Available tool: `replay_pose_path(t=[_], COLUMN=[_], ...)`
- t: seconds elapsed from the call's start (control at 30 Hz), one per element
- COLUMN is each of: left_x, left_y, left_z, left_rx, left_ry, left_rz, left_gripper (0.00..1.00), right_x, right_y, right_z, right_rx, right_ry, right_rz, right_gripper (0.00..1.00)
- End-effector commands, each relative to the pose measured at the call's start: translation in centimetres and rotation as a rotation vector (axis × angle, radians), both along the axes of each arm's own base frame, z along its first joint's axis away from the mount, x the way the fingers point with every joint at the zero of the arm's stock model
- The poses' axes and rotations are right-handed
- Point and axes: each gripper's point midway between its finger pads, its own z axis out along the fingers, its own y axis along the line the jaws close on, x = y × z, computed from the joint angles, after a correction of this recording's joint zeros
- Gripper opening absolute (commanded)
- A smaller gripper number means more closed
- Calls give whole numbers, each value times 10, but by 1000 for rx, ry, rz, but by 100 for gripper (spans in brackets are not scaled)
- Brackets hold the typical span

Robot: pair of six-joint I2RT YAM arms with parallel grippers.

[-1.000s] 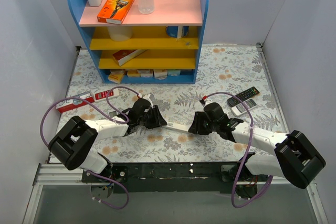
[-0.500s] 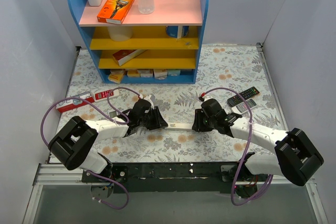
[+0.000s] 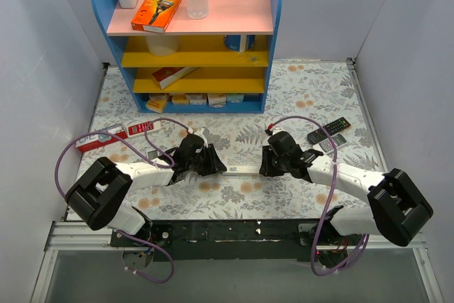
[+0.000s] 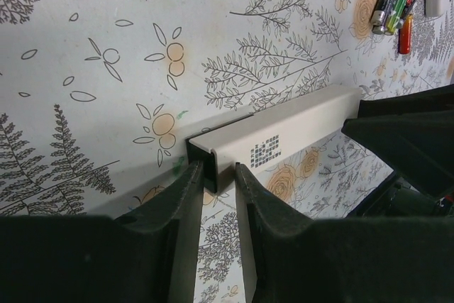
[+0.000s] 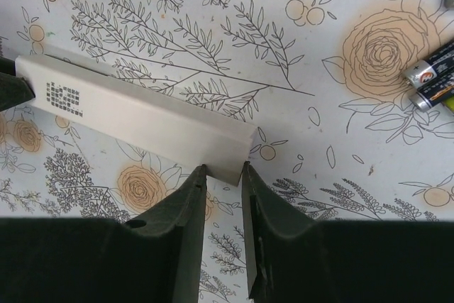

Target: Load the batteries into the remote control

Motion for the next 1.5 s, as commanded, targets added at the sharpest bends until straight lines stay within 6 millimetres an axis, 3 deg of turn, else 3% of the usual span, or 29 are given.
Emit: replay_pose_path(t=[0.0,0.5,0.73,0.83,1.0,1.17,1.2,1.3,1.33,1.4,1.43,1.47], left_x=[-12,-30,-32,-30,-21,-12,-8,-1,4,8,15,17], left_y=[6,-29,-26,-16,10,28,34,41,46,55,63,71], left_z=[-9,29,39,33,17,15,17,28,38,46,59,67], left_rx=[35,-213,-268,-225,-78,12,31,50,43,72,72,94], left_ry=[30,62,48,31,-12,-61,-82,-119,-152,-171,-211,-222], left_rz=[-10,-55,-24,9,92,141,167,196,223,244,282,301], left_gripper=[22,13,6,5,5,22,34,51,66,79,92,96], right_x=[-24,-43,-43,-35,-8,21,27,43,50,54,59,59], right_y=[-24,30,45,43,35,14,6,-20,-31,-47,-60,-67], right_z=[-33,-33,-20,-12,17,51,56,78,84,102,110,123], right_rx=[-162,0,61,43,0,-40,-53,-99,-130,-166,-203,-206], right_ry=[102,189,161,116,-24,-181,-208,-314,-352,-412,-450,-485], right_rz=[34,183,223,219,170,64,36,-58,-94,-126,-169,-195], right_gripper=[28,24,25,31,51,67,70,82,87,89,91,91])
